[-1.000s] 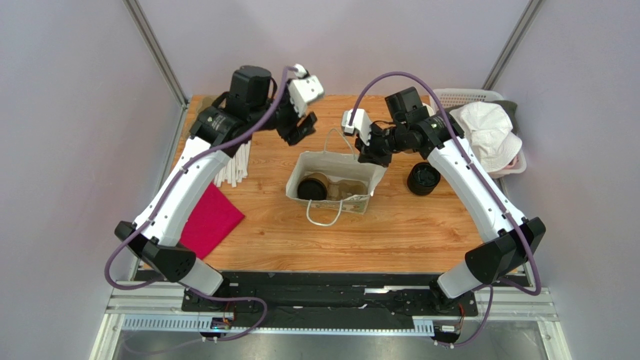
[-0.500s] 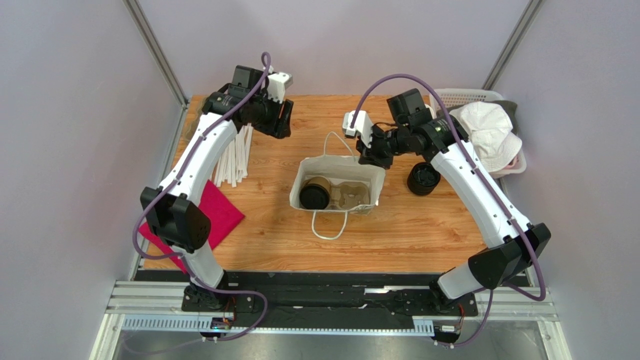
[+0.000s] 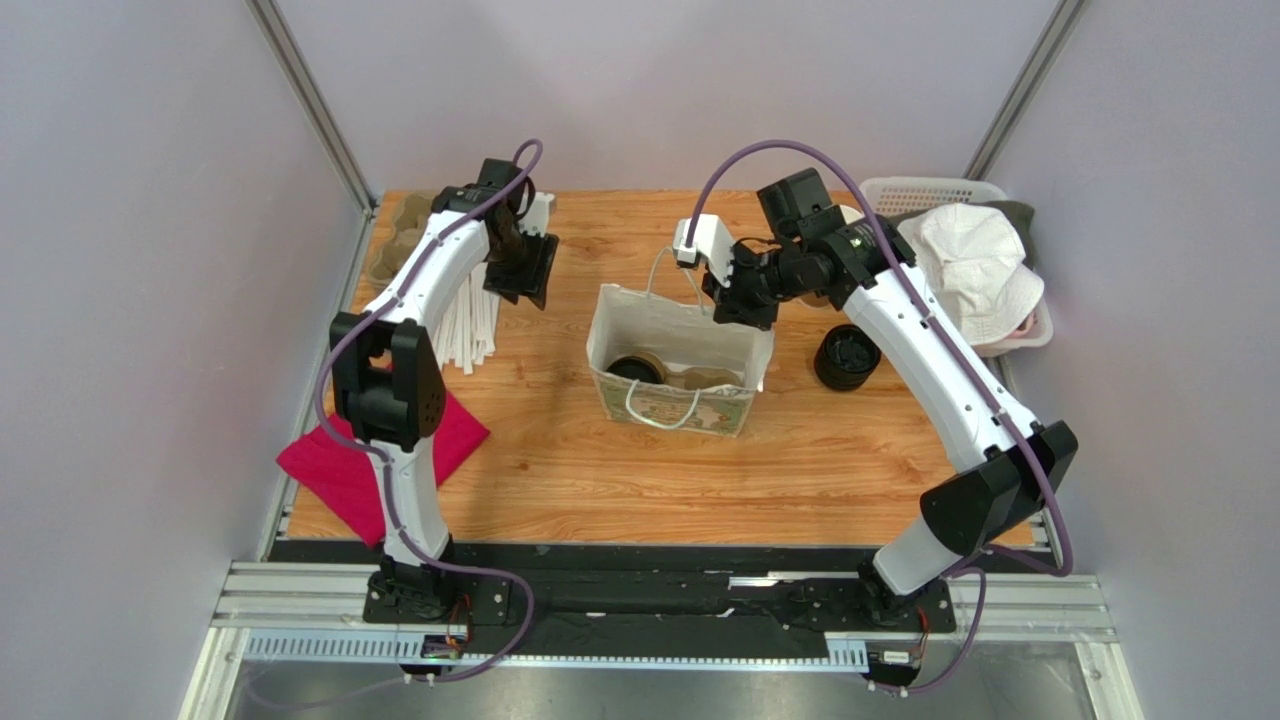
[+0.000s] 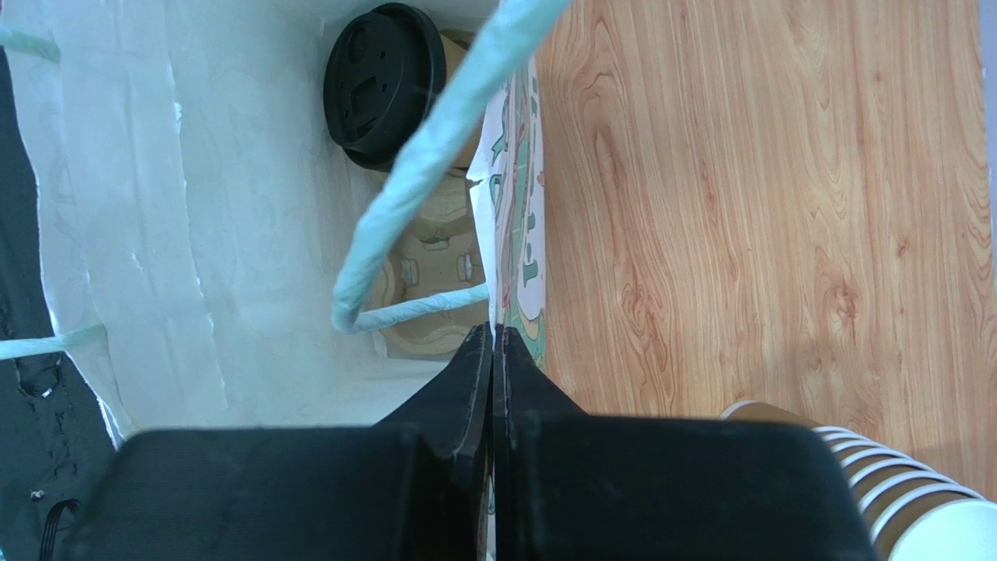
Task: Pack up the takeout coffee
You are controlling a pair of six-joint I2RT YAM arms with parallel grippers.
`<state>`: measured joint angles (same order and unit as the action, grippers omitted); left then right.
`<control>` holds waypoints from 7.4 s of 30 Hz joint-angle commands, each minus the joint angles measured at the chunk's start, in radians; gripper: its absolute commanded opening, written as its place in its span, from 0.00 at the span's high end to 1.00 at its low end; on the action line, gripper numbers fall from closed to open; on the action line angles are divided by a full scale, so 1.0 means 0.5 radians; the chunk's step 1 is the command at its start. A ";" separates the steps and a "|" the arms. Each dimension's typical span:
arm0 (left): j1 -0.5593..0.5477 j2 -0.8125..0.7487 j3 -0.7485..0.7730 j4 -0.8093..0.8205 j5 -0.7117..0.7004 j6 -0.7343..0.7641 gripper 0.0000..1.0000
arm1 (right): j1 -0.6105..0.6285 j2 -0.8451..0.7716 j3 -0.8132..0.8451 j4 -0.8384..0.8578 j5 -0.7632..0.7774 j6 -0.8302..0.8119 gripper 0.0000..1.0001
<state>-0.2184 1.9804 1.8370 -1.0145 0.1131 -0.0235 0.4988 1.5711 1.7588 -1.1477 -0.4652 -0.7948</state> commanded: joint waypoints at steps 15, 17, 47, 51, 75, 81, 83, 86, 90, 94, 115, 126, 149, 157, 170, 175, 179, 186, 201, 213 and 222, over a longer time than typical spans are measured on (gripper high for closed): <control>0.268 0.619 0.636 0.212 -0.180 0.307 0.54 | -0.086 0.282 0.360 -0.171 0.065 0.065 0.89; 0.277 0.656 0.640 0.262 -0.189 0.338 0.54 | -0.089 0.297 0.382 -0.184 0.071 0.074 0.87; 0.305 1.006 0.781 0.222 -0.190 0.354 0.57 | -0.077 0.414 0.894 -0.365 0.105 0.233 0.36; 0.302 0.960 0.710 0.194 -0.006 0.299 0.58 | -0.074 0.417 0.955 -0.365 0.117 0.264 0.33; 0.066 0.822 0.446 0.102 -0.220 0.292 0.81 | -0.074 0.380 1.011 -0.331 0.222 0.353 0.30; 0.050 0.798 0.489 0.050 -0.251 0.274 1.00 | -0.068 0.346 0.998 -0.288 0.277 0.378 0.29; 0.050 0.733 0.486 0.062 -0.238 0.250 1.00 | -0.065 0.334 0.992 -0.279 0.286 0.387 0.29; 0.053 0.611 0.498 0.087 -0.144 0.222 1.00 | -0.059 0.315 0.998 -0.270 0.292 0.408 0.27; 0.066 0.393 0.498 0.124 0.012 0.185 1.00 | -0.059 0.291 0.989 -0.245 0.286 0.442 0.21; 0.096 0.285 0.529 0.093 0.212 0.081 1.00 | -0.053 0.266 0.971 -0.230 0.271 0.461 0.19; -0.002 -0.751 0.217 1.430 1.559 -0.204 1.00 | -0.053 0.101 1.244 -0.010 0.127 1.006 0.08; -0.174 -0.933 0.094 1.961 1.651 -0.587 1.00 | -0.053 -0.120 1.081 1.245 -0.100 1.966 0.21; -0.312 -1.160 -0.272 2.505 1.780 -1.177 1.00 | 0.199 0.156 1.253 1.283 -0.094 2.022 0.34; -0.336 -1.184 -0.290 2.502 1.780 -1.171 1.00 | 0.230 0.162 1.241 1.237 -0.094 1.985 0.70; -0.101 -1.289 -0.324 1.824 1.486 -0.944 0.26 | 0.236 0.049 1.207 1.050 0.047 1.731 1.00; 0.154 -1.310 -0.367 1.618 1.464 -0.843 0.17 | 0.239 -0.123 0.859 0.949 0.084 1.599 1.00; 0.173 -1.368 -0.440 1.535 1.440 -0.696 0.16 | 0.245 -0.215 0.612 0.897 0.090 1.397 1.00; 0.173 -1.430 -0.594 1.511 1.421 -0.610 0.15 | 0.254 -0.353 0.134 1.059 0.099 1.148 1.00; 0.173 -1.421 -0.640 1.321 1.366 -0.444 0.13 | 0.282 -0.501 -0.597 1.286 0.016 0.749 1.00; 0.173 -1.240 -0.450 0.943 1.222 -0.337 0.01 | 0.294 -0.476 -0.530 1.170 0.022 0.740 0.53; 0.179 -0.798 0.332 0.023 0.919 -0.002 0.01 | 0.264 -0.366 0.139 0.967 0.270 1.006 0.12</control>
<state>-0.1310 1.5051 1.8294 -0.7601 0.6704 -0.1413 0.6403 1.3785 1.6894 -0.6418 -0.4171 -0.3592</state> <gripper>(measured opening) 0.990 0.807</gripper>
